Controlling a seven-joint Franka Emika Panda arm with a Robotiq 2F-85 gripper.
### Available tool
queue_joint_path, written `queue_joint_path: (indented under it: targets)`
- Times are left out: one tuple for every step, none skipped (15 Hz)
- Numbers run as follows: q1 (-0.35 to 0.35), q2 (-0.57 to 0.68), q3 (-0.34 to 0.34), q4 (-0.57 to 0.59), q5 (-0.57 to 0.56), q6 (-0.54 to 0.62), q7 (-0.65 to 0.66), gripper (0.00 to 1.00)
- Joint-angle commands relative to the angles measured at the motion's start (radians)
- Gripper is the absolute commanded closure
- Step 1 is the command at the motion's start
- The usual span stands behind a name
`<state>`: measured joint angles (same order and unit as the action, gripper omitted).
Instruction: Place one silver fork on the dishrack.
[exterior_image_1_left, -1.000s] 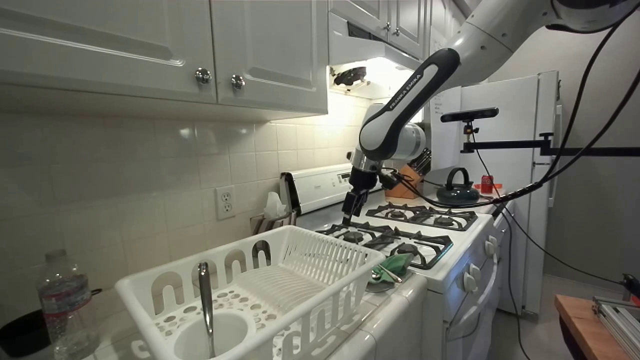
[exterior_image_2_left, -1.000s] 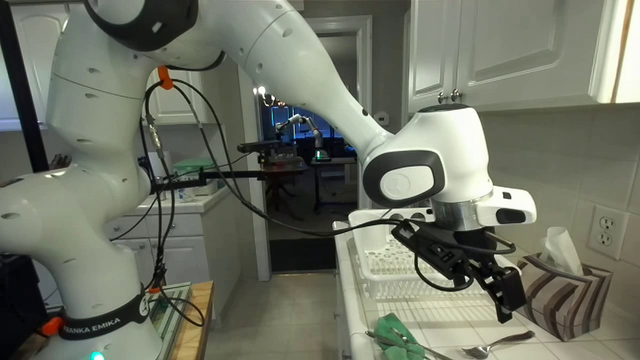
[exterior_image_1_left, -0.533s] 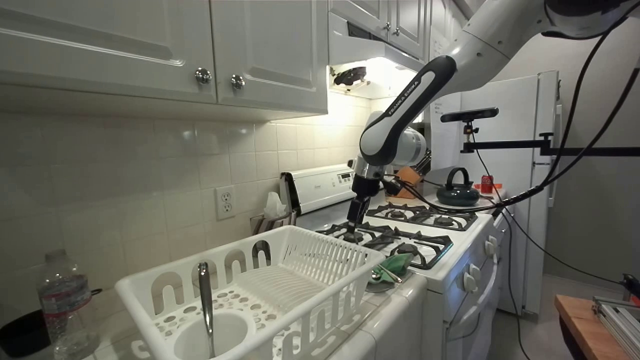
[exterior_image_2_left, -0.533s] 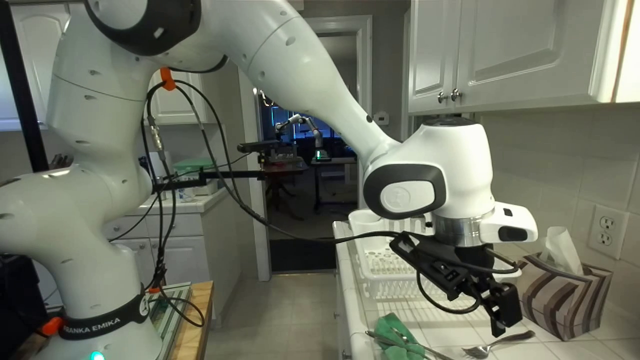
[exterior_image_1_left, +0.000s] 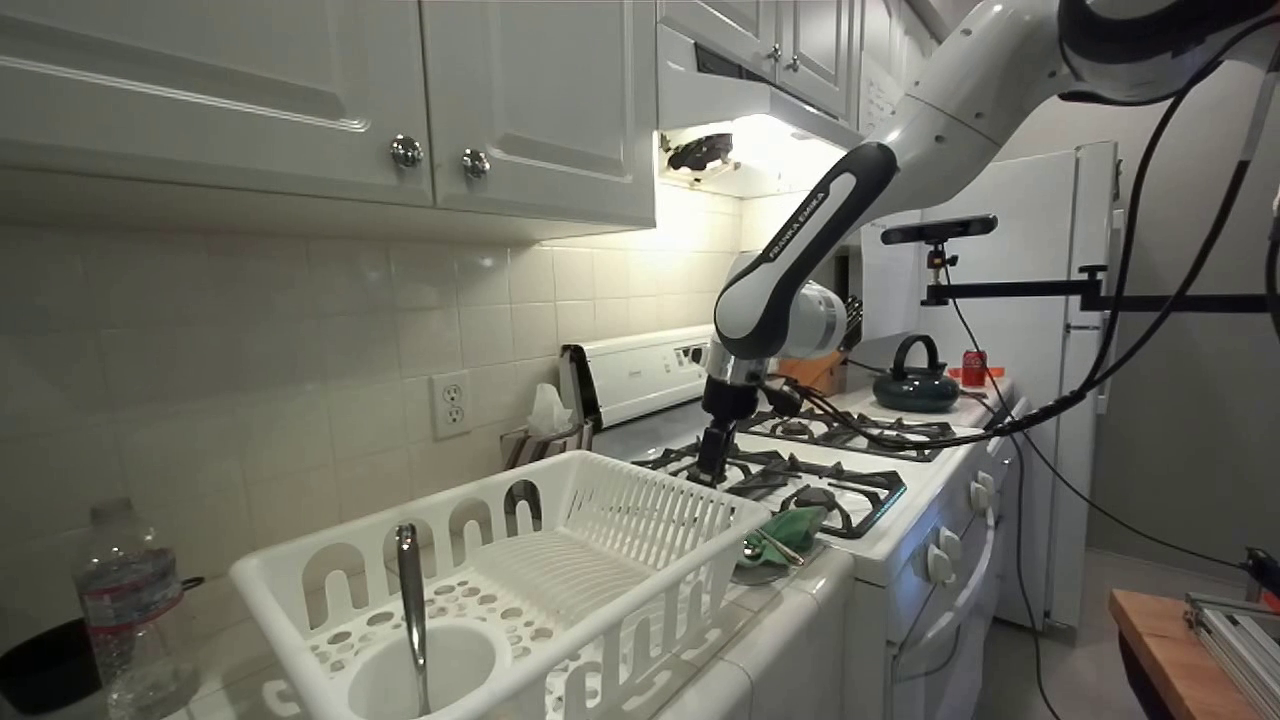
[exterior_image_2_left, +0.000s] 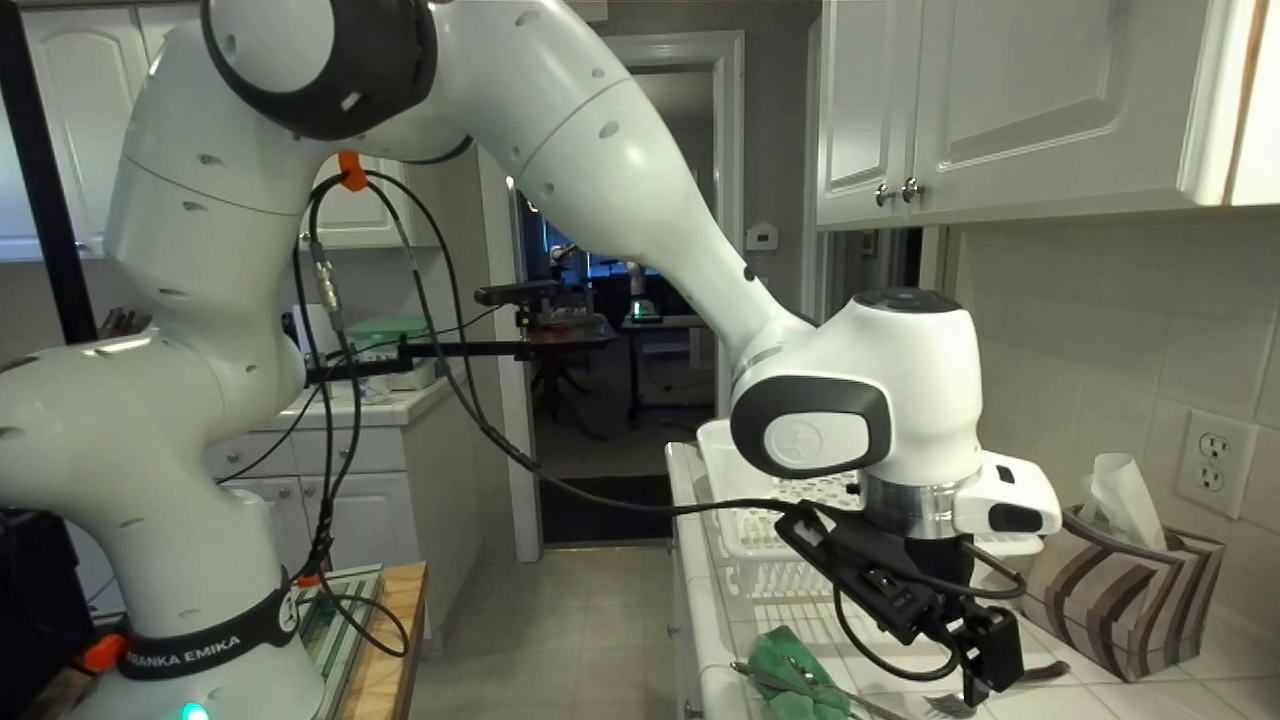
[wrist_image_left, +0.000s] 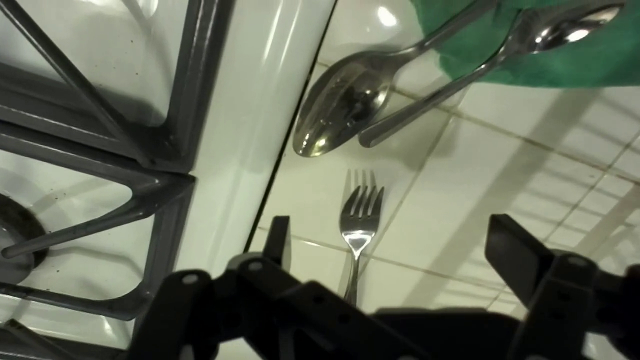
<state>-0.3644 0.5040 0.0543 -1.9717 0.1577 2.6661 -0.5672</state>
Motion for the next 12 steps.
queue_joint_path:
  targets:
    - [-0.024, 0.045, 0.031, 0.034, 0.020, 0.024, -0.041, 0.00]
    - [-0.025, 0.052, 0.034, 0.037, 0.020, 0.030, -0.040, 0.00]
    - [-0.025, 0.058, 0.037, 0.041, 0.018, 0.033, -0.037, 0.00]
    - [-0.028, 0.065, 0.041, 0.046, 0.018, 0.036, -0.036, 0.00]
    - [-0.031, 0.072, 0.047, 0.049, 0.019, 0.044, -0.037, 0.00]
    - [-0.035, 0.078, 0.053, 0.051, 0.020, 0.052, -0.037, 0.00]
    - [-0.039, 0.081, 0.059, 0.053, 0.021, 0.060, -0.036, 0.00]
    - [-0.041, 0.085, 0.062, 0.055, 0.021, 0.064, -0.033, 0.00]
    - [-0.045, 0.088, 0.066, 0.056, 0.020, 0.069, -0.032, 0.00]
    - [-0.047, 0.090, 0.069, 0.056, 0.019, 0.073, -0.030, 0.00]
    - [-0.049, 0.093, 0.071, 0.058, 0.017, 0.077, -0.030, 0.00]
    - [-0.050, 0.095, 0.073, 0.058, 0.017, 0.080, -0.029, 0.00]
